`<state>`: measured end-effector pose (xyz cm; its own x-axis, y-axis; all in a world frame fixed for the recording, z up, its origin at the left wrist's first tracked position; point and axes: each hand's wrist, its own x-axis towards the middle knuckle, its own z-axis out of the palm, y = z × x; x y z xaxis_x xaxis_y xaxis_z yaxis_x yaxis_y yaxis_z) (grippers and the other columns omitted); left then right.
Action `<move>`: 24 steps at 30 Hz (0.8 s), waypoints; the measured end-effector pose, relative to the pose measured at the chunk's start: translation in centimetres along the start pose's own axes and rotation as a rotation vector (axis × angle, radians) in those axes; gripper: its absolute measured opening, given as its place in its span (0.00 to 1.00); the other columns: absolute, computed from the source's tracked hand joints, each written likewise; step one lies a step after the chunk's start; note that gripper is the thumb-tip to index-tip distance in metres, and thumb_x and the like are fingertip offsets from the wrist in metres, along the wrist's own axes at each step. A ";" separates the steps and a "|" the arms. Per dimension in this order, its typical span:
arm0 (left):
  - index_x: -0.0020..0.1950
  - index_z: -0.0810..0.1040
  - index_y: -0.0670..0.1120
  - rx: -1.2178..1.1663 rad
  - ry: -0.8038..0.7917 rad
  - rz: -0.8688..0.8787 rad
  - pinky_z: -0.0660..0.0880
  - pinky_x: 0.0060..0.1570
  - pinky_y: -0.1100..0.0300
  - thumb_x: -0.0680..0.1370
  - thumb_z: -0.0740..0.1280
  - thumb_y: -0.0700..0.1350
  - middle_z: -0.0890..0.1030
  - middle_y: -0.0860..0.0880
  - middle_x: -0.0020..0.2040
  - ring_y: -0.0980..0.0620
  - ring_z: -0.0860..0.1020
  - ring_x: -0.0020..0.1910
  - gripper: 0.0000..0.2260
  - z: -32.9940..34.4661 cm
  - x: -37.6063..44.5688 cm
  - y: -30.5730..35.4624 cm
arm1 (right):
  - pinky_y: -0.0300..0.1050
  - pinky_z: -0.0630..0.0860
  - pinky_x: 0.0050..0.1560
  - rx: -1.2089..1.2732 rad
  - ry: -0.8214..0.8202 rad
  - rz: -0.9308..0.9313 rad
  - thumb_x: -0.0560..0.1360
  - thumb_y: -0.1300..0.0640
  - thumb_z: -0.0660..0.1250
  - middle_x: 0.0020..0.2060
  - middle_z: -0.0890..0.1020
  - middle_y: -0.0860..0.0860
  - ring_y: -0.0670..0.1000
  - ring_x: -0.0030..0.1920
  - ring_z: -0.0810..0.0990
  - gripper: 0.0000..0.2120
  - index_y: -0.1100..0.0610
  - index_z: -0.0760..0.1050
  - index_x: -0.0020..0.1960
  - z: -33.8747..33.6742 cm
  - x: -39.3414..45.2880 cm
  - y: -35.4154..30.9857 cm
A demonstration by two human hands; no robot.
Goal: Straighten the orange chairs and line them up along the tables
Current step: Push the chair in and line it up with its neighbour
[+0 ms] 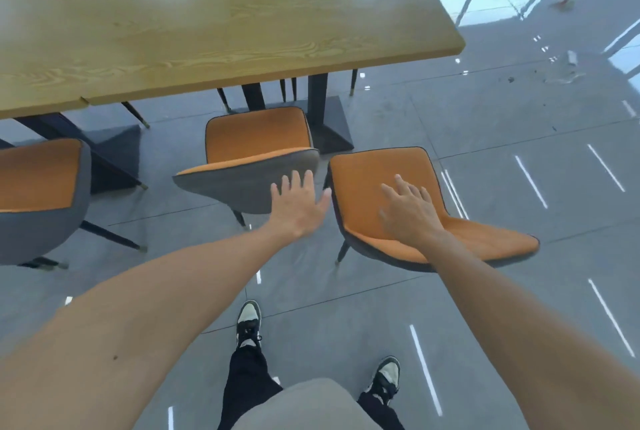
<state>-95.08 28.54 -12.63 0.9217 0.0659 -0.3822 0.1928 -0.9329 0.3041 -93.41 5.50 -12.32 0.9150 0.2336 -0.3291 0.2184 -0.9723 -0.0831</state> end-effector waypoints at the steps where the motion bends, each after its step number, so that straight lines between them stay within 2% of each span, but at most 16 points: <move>1: 0.83 0.56 0.45 -0.009 -0.007 0.032 0.50 0.78 0.38 0.84 0.51 0.62 0.56 0.38 0.82 0.37 0.54 0.80 0.32 1.4 -1.2 2.5 | 0.66 0.54 0.76 0.006 0.002 0.006 0.82 0.47 0.56 0.80 0.55 0.59 0.62 0.78 0.56 0.25 0.50 0.59 0.78 0.2 -1.1 2.0; 5: 0.83 0.58 0.46 -0.081 -0.038 0.058 0.50 0.78 0.38 0.84 0.49 0.63 0.57 0.39 0.82 0.38 0.53 0.81 0.32 7.2 -4.9 12.0 | 0.66 0.53 0.76 0.019 0.051 0.038 0.81 0.45 0.56 0.79 0.58 0.59 0.62 0.78 0.56 0.25 0.52 0.62 0.76 1.4 -5.2 9.0; 8: 0.81 0.62 0.47 -0.124 -0.124 0.041 0.50 0.78 0.38 0.84 0.49 0.63 0.60 0.40 0.81 0.39 0.55 0.81 0.30 10.9 -6.7 16.6 | 0.64 0.54 0.74 0.024 0.064 0.084 0.80 0.42 0.56 0.76 0.65 0.59 0.62 0.75 0.63 0.24 0.52 0.70 0.72 3.3 -7.8 13.5; 9: 0.78 0.67 0.47 -0.119 -0.149 0.047 0.53 0.77 0.38 0.84 0.49 0.62 0.64 0.40 0.79 0.39 0.58 0.79 0.29 12.0 -7.1 17.6 | 0.62 0.57 0.73 0.037 0.064 0.088 0.79 0.41 0.55 0.72 0.70 0.58 0.62 0.72 0.67 0.24 0.52 0.73 0.68 4.0 -8.5 14.9; 11: 0.67 0.75 0.46 -0.120 -0.151 0.040 0.62 0.71 0.40 0.83 0.49 0.62 0.76 0.42 0.69 0.40 0.68 0.72 0.27 13.8 -7.4 18.7 | 0.56 0.62 0.68 0.110 0.081 0.074 0.78 0.39 0.51 0.59 0.79 0.53 0.59 0.63 0.75 0.24 0.53 0.79 0.56 5.2 -9.6 16.9; 13: 0.59 0.77 0.47 -0.138 -0.090 0.006 0.68 0.65 0.43 0.82 0.50 0.62 0.80 0.45 0.59 0.43 0.73 0.63 0.24 14.8 -7.5 19.1 | 0.52 0.63 0.66 0.127 0.148 0.041 0.78 0.39 0.51 0.53 0.82 0.49 0.55 0.59 0.77 0.24 0.53 0.80 0.50 6.4 -9.8 17.9; 17: 0.49 0.73 0.46 -0.157 -0.004 0.005 0.70 0.59 0.47 0.82 0.55 0.57 0.77 0.47 0.47 0.43 0.76 0.52 0.17 14.0 -6.5 19.6 | 0.50 0.68 0.61 0.097 0.167 0.005 0.78 0.43 0.52 0.44 0.84 0.49 0.54 0.50 0.79 0.22 0.53 0.80 0.40 7.3 -8.5 17.4; 19: 0.51 0.74 0.44 -0.172 -0.012 -0.001 0.71 0.56 0.47 0.83 0.56 0.56 0.77 0.46 0.45 0.41 0.76 0.52 0.17 13.6 -5.8 19.9 | 0.51 0.72 0.53 0.059 0.136 0.008 0.77 0.46 0.54 0.38 0.84 0.50 0.55 0.44 0.80 0.21 0.54 0.79 0.35 7.2 -7.5 16.9; 21: 0.57 0.78 0.43 -0.166 -0.033 -0.018 0.71 0.54 0.48 0.83 0.55 0.56 0.80 0.44 0.49 0.40 0.77 0.55 0.20 13.7 -5.1 19.7 | 0.48 0.73 0.44 0.041 0.167 0.014 0.74 0.49 0.54 0.32 0.82 0.51 0.57 0.37 0.79 0.21 0.56 0.77 0.30 7.5 -6.7 16.6; 22: 0.55 0.80 0.44 -0.157 -0.027 -0.012 0.71 0.50 0.49 0.83 0.54 0.56 0.82 0.44 0.49 0.40 0.78 0.54 0.20 14.1 -4.7 19.4 | 0.47 0.72 0.39 0.050 0.211 0.009 0.73 0.50 0.55 0.28 0.80 0.52 0.57 0.33 0.78 0.20 0.57 0.76 0.28 7.7 -6.5 16.5; 24: 0.42 0.80 0.44 -0.138 0.026 0.009 0.65 0.43 0.53 0.82 0.55 0.54 0.82 0.47 0.41 0.44 0.78 0.45 0.21 14.7 -4.1 18.7 | 0.44 0.69 0.33 0.067 0.297 -0.013 0.72 0.52 0.56 0.24 0.77 0.52 0.56 0.27 0.75 0.19 0.57 0.73 0.25 8.1 -5.8 16.3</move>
<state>-100.20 5.63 -18.18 0.9317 0.0688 -0.3566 0.2274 -0.8761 0.4252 -97.89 -11.66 -19.36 0.9736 0.2248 -0.0394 0.2166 -0.9645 -0.1509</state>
